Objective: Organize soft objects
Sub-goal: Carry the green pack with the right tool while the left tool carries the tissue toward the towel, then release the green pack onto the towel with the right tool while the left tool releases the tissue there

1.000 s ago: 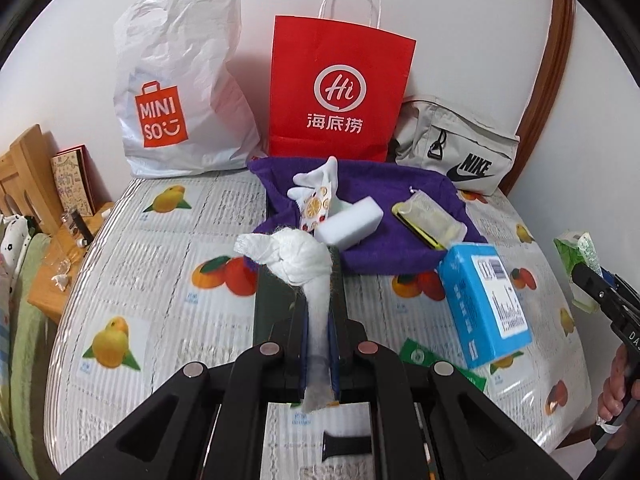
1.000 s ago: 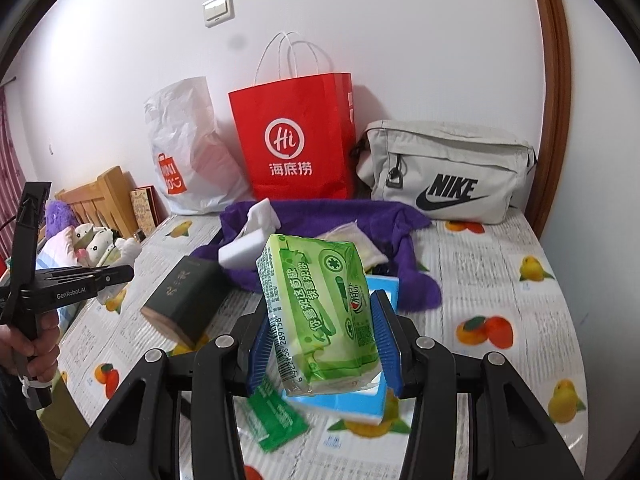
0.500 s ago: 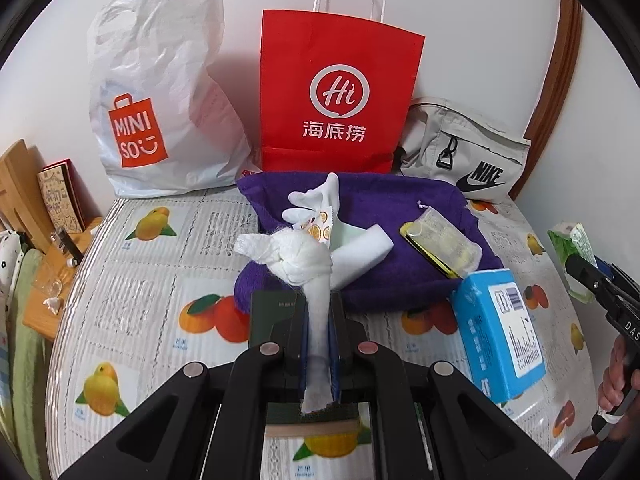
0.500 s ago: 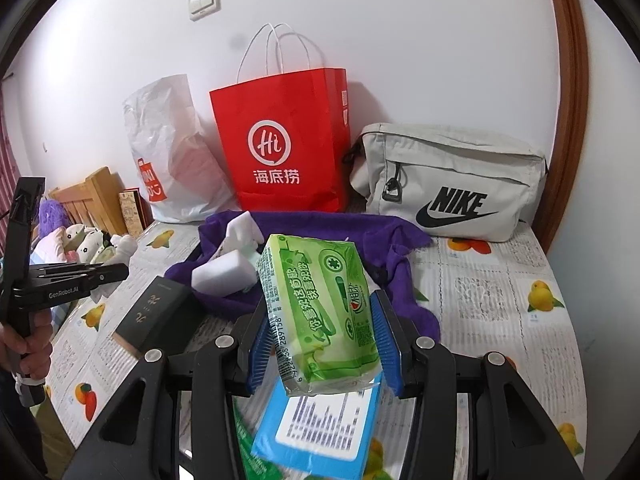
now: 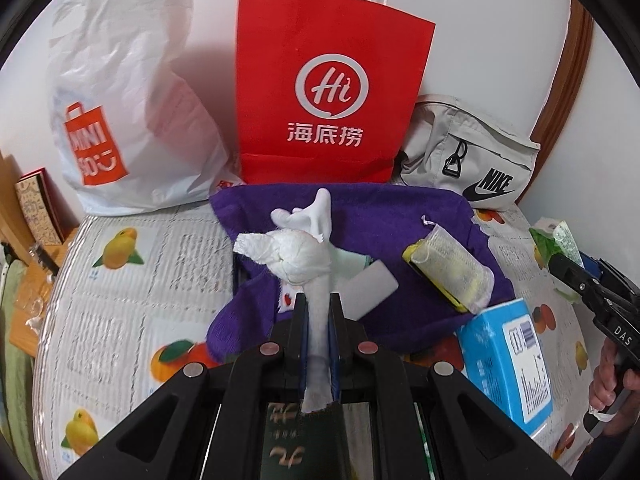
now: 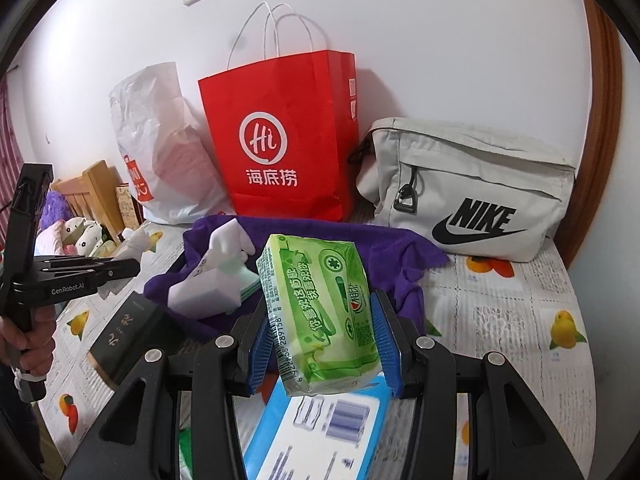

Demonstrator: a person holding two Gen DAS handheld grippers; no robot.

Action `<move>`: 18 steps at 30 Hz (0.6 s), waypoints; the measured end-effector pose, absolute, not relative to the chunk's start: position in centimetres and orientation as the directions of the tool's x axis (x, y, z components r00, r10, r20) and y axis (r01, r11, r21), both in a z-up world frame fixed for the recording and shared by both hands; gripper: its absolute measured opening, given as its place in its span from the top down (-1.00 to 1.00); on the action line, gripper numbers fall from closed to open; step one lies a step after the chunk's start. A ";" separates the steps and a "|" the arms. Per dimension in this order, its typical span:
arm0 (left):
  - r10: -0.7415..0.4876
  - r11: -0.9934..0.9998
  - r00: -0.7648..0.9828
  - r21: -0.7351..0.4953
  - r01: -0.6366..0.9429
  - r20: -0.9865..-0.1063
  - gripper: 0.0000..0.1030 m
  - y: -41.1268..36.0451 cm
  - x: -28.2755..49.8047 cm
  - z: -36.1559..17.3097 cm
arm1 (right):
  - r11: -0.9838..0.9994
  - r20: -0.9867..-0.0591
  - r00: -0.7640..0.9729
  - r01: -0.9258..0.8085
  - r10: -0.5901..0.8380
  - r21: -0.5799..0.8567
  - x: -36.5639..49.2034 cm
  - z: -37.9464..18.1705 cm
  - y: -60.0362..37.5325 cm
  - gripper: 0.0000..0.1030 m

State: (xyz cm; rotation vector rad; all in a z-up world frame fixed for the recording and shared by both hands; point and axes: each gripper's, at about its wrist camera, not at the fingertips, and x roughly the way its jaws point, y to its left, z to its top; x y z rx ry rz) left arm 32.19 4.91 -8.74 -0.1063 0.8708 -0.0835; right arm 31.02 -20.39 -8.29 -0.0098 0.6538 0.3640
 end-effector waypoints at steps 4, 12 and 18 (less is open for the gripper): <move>-0.146 0.987 0.638 -0.152 0.045 -0.756 0.83 4.5 33.8 -9.0 | 0.934 -0.605 0.724 -0.340 0.332 0.106 32.5 -8.6 -20.3 0.11; -0.189 0.980 0.618 -0.188 0.068 -0.763 0.83 3.4 37.0 -10.0 | 0.931 -0.620 0.710 -0.348 0.336 0.106 35.2 -9.5 -20.3 0.11; -0.198 0.979 0.596 -0.189 0.079 -0.778 0.83 2.7 39.0 -11.1 | 0.929 -0.642 0.692 -0.357 0.331 0.095 37.0 -10.7 -19.9 0.10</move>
